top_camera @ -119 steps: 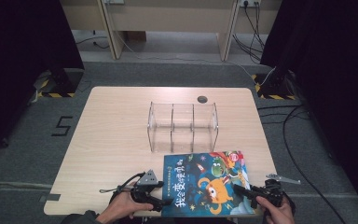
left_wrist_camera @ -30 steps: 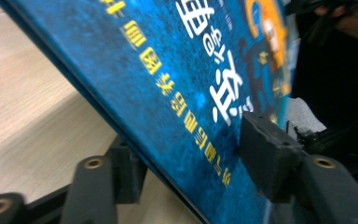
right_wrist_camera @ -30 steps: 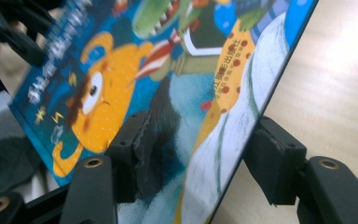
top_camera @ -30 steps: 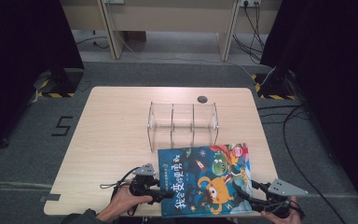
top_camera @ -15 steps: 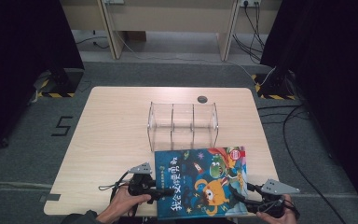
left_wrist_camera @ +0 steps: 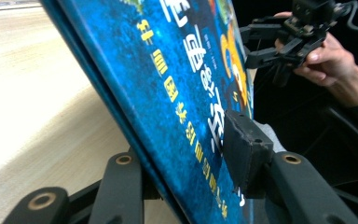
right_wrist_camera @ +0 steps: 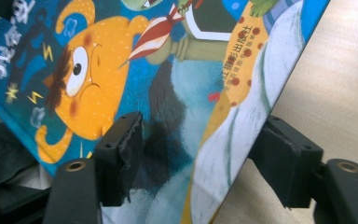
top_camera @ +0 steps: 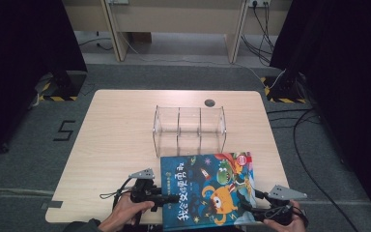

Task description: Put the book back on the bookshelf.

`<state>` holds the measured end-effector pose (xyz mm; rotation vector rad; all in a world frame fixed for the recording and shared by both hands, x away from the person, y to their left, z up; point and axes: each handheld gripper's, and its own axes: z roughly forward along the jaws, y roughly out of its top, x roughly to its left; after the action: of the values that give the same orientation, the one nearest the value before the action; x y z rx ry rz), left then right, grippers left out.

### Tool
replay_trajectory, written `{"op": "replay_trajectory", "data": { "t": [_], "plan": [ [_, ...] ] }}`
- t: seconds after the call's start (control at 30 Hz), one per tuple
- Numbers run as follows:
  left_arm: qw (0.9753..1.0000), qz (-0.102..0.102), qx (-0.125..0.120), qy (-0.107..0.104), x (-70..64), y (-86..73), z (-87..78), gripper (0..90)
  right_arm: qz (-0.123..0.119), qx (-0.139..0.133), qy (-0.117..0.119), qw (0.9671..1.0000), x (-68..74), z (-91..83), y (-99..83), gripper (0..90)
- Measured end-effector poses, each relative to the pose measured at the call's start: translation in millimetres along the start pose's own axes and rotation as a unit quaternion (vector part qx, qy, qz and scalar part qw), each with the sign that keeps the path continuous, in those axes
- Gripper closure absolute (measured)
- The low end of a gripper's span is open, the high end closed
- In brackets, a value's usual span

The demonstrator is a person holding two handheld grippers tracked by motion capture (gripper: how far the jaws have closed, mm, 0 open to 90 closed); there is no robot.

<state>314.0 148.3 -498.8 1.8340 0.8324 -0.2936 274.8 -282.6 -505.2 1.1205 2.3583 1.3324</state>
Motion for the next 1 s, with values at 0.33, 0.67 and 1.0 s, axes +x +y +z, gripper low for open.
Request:
{"op": "replay_trajectory", "data": {
  "t": [0.33,0.67,1.0],
  "plan": [
    [0.9981,-0.039,-0.036,-0.031,-6.3,1.5,-3.6,59.7,0.003,0.026,-0.003,0.9996,1.9,4.3,-1.4,28.7],
    [0.9983,-0.03,-0.044,-0.023,-11.3,3.4,-4.9,58.9,-0.002,0.032,-0.001,0.9995,3.9,5.8,-0.8,27.2],
    [0.9983,-0.028,-0.05,-0.012,-15.2,4.6,-5.9,58.1,-0.033,0.023,-0.031,0.9987,19.3,0.6,5.6,27.2]
  ]
}}
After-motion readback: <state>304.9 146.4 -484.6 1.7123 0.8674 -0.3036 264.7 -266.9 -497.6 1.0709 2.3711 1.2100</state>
